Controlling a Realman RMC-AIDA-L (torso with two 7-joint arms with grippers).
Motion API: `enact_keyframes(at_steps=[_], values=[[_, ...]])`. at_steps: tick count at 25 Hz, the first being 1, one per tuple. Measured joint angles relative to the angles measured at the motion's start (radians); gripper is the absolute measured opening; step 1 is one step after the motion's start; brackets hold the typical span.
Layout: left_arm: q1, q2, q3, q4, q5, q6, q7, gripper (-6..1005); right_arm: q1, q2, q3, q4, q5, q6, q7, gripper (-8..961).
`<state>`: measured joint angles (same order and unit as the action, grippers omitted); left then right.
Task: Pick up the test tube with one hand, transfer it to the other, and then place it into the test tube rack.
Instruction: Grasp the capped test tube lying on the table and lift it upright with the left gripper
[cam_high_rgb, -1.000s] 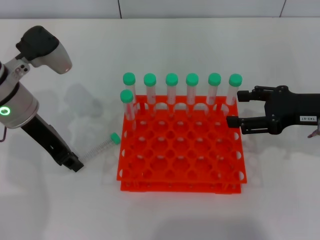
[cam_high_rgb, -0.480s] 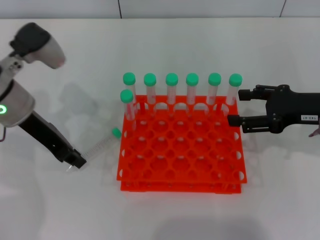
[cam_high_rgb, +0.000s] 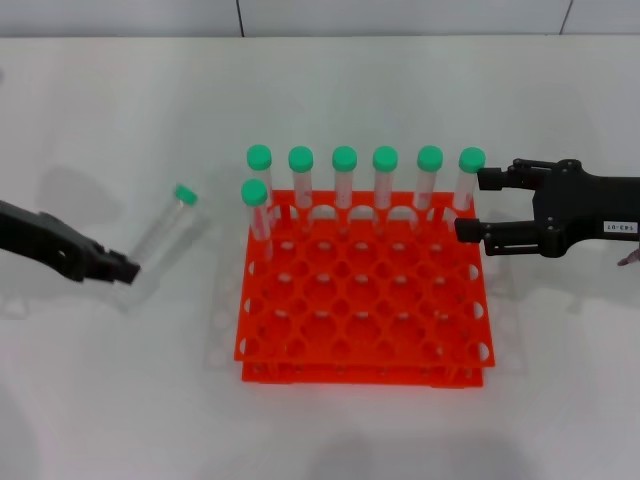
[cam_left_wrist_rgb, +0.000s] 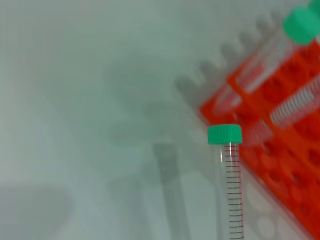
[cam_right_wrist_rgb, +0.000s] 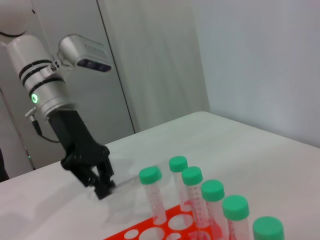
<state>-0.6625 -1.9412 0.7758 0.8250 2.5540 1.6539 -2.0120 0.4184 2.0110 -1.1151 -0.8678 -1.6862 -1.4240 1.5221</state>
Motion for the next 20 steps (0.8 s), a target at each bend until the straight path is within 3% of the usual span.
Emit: enact_keyframes(at_steps=[6, 13, 15, 20], values=[[0.063, 0.010, -0.106, 0.080, -0.127, 0.021, 0.049, 183, 0.000, 0.000, 0.010, -0.001, 0.002, 0.001, 0.000, 823], [0.151, 0.009, -0.178, 0.160, -0.491, 0.032, 0.154, 184, -0.002, 0.000, 0.030, -0.001, 0.005, -0.001, 0.000, 822], [0.157, 0.004, -0.178, 0.155, -0.563, 0.024, 0.185, 184, -0.002, 0.000, 0.035, -0.004, 0.005, -0.005, 0.000, 821], [0.120, -0.021, -0.172, 0.129, -0.579, -0.003, 0.201, 184, 0.004, 0.000, 0.037, -0.011, 0.005, -0.007, -0.001, 821]])
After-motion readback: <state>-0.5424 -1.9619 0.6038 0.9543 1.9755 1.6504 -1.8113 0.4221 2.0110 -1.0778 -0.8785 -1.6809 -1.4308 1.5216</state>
